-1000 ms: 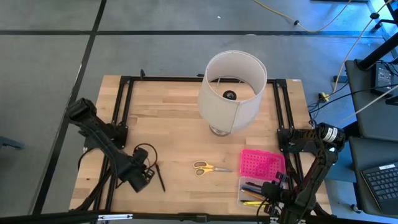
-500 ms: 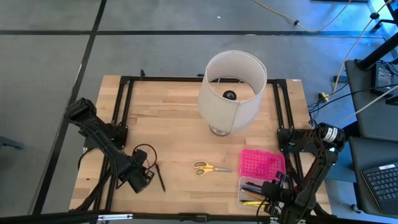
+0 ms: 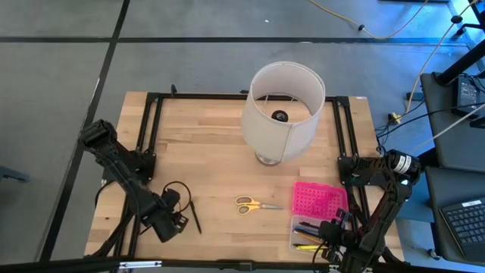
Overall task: Pick & place school supplies into a supply box
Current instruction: Put the yellow pencil into the supply box
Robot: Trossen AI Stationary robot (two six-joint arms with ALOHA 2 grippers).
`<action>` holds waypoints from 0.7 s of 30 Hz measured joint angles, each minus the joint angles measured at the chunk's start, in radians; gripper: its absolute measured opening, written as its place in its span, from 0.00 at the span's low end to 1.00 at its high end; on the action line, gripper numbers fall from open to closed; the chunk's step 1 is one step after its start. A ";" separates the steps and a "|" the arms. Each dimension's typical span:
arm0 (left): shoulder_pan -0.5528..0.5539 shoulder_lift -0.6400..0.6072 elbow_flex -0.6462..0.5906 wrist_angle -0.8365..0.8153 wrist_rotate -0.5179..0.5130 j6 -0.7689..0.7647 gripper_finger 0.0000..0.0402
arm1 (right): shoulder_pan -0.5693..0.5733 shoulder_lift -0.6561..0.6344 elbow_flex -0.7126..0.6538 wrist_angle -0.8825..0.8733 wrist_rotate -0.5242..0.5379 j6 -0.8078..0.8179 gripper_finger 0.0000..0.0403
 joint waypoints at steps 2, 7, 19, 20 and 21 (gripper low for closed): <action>-0.007 0.002 0.000 -0.005 0.013 -0.040 0.54 | 0.000 0.000 0.000 0.000 0.000 0.000 0.40; -0.038 0.035 0.000 0.001 0.080 -0.111 0.53 | 0.000 0.000 0.000 0.001 0.001 0.002 0.40; -0.072 0.164 0.000 -0.024 0.123 -0.147 0.53 | 0.000 0.000 0.000 0.000 0.002 0.002 0.40; -0.072 0.169 0.000 -0.029 0.123 -0.147 0.53 | 0.000 0.000 0.000 0.000 0.001 0.002 0.40; -0.072 0.169 0.000 -0.031 0.123 -0.146 0.53 | 0.000 0.000 0.000 0.000 0.002 0.002 0.40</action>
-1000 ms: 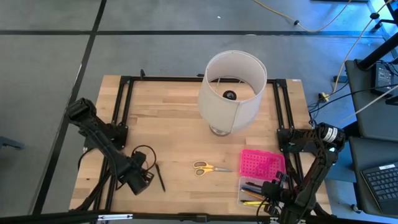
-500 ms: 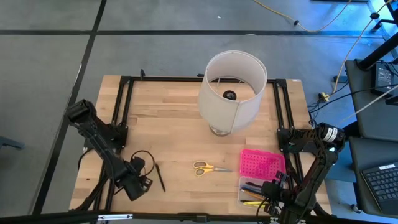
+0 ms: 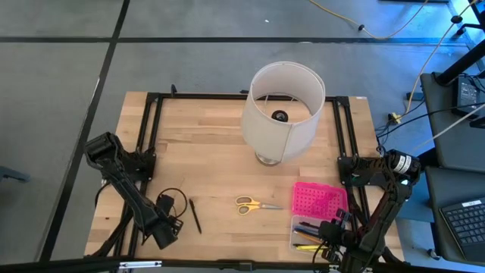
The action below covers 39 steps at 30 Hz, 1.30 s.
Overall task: Pick & place school supplies into a supply box
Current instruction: Put the yellow pencil into the supply box
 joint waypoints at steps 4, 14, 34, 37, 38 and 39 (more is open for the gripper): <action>0.000 -0.008 -0.018 0.009 0.000 0.000 0.53 | 0.000 0.000 0.000 0.002 0.000 0.000 0.40; 0.000 -0.026 -0.092 0.096 -0.004 -0.006 0.53 | 0.000 0.000 0.000 0.003 0.000 0.000 0.40; 0.001 -0.055 -0.112 0.120 -0.036 0.037 0.23 | 0.000 0.000 0.000 0.003 0.000 0.000 0.40; 0.000 -0.055 -0.112 0.119 -0.053 0.053 0.19 | 0.000 0.000 0.000 0.003 0.000 0.000 0.40; 0.000 -0.055 -0.112 0.119 -0.058 0.053 0.18 | 0.000 0.000 0.000 0.003 0.000 0.000 0.40; 0.000 -0.055 -0.112 0.119 -0.058 0.053 0.17 | 0.000 0.000 0.000 0.003 0.000 0.000 0.40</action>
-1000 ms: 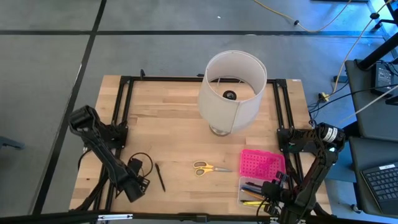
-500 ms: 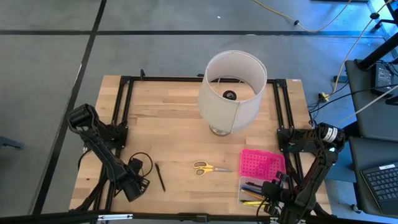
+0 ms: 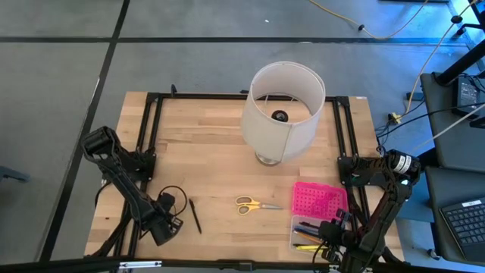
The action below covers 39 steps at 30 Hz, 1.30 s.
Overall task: Pick & place school supplies into a supply box
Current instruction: Put the yellow pencil into the supply box
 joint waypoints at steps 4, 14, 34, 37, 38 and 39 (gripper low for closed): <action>0.000 0.000 0.000 0.005 0.000 0.028 0.11 | 0.000 0.000 0.001 -0.001 0.000 0.000 0.40; 0.000 -0.001 0.002 0.009 0.001 0.063 0.02 | 0.001 0.001 0.066 -0.062 0.041 0.000 0.40; 0.000 0.006 0.079 -0.014 -0.033 0.142 0.03 | 0.001 0.001 0.084 -0.119 0.060 -0.003 0.40; 0.003 0.005 0.079 0.013 -0.049 0.172 0.03 | 0.001 0.001 0.084 -0.118 0.061 -0.004 0.40; 0.003 0.005 0.079 0.023 -0.058 0.179 0.03 | 0.001 0.001 0.084 -0.118 0.061 -0.004 0.40; 0.006 0.004 0.080 0.033 -0.067 0.189 0.03 | 0.001 0.001 0.084 -0.118 0.061 -0.004 0.40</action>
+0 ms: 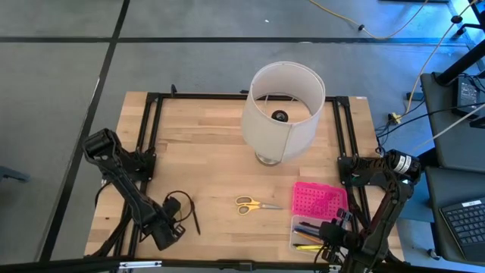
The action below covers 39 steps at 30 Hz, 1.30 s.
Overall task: Pick & place school supplies into a supply box
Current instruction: Put the yellow pencil into the supply box
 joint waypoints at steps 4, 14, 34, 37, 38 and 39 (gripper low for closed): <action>0.014 -0.001 0.001 0.022 -0.037 0.047 0.03 | -0.008 0.000 0.000 0.000 0.000 -0.010 0.40; 0.064 -0.002 0.031 0.022 -0.038 0.151 0.03 | -0.027 0.000 0.000 0.000 0.002 0.002 0.40; 0.303 -0.004 0.218 0.630 -0.357 1.064 0.04 | -0.064 0.000 0.000 0.052 0.481 -0.025 0.40; 0.332 -0.004 0.218 0.689 -0.337 1.180 0.04 | -0.063 0.000 0.000 0.092 0.734 -0.076 0.40; 0.339 -0.003 0.218 0.699 -0.328 1.210 0.04 | -0.062 0.000 0.000 0.106 0.806 -0.100 0.40; 0.345 0.000 0.218 0.713 -0.323 1.239 0.04 | -0.062 0.000 0.000 0.120 0.860 -0.127 0.40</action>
